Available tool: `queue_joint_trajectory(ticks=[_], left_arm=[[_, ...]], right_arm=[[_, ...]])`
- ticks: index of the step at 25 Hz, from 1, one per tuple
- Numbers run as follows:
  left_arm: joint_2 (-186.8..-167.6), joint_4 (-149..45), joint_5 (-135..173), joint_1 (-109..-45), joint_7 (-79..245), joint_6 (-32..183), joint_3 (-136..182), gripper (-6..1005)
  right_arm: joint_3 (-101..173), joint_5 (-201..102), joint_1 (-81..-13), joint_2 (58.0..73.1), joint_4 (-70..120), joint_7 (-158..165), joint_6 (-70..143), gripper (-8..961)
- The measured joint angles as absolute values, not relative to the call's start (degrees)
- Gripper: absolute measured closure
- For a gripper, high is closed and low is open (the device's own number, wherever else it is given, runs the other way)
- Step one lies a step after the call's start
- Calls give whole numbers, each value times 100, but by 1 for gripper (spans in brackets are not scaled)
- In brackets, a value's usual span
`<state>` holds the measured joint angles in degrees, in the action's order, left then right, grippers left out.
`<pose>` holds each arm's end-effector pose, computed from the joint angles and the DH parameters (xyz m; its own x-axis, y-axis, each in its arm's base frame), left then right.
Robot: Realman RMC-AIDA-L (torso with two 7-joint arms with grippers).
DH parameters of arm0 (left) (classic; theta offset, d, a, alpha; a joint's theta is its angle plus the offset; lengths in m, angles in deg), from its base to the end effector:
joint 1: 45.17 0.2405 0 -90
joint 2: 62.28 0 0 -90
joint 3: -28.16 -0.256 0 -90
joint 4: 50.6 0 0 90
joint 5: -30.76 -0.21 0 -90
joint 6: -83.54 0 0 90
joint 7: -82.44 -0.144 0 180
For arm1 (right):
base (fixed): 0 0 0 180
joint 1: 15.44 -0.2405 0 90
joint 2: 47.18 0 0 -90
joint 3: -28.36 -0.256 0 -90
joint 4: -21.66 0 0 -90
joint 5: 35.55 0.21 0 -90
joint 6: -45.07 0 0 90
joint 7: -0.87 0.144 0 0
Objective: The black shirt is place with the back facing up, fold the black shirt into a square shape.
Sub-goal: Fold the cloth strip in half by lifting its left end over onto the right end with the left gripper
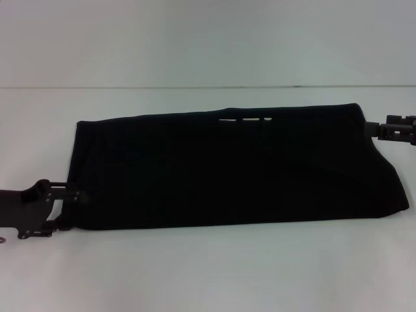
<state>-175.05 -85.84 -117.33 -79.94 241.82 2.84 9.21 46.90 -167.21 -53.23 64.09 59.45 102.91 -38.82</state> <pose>-0.3468 0.3415 0.0497 -0.3844 0.8313 0.4015 0.9210 0.3748 0.1057 0.2955 0.3828 0.0857 0.5863 -0.5935 -0.5513 -0.7911 -0.5660 -0.2321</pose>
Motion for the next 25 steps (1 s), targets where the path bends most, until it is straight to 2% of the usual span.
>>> queue_joint_trajectory(ticks=[9,20,24,25], left_arm=[[-17493,-8529,-11714,-8029,23570,291,949,466],[-17487,-8539,-11741,-7982,23407,417,936,708],[-17486,-8532,-11720,-7979,23122,411,951,906],[-17486,-8532,-11715,-7973,23040,411,963,912]], right_arm=[[4690,-16720,-5314,6409,5954,10291,-3877,12],[4690,-16721,-5306,6409,5947,10245,-3866,13],[4690,-16720,-5306,6438,5945,10240,-3830,13],[4690,-16718,-5306,6449,5945,10238,-3812,13]])
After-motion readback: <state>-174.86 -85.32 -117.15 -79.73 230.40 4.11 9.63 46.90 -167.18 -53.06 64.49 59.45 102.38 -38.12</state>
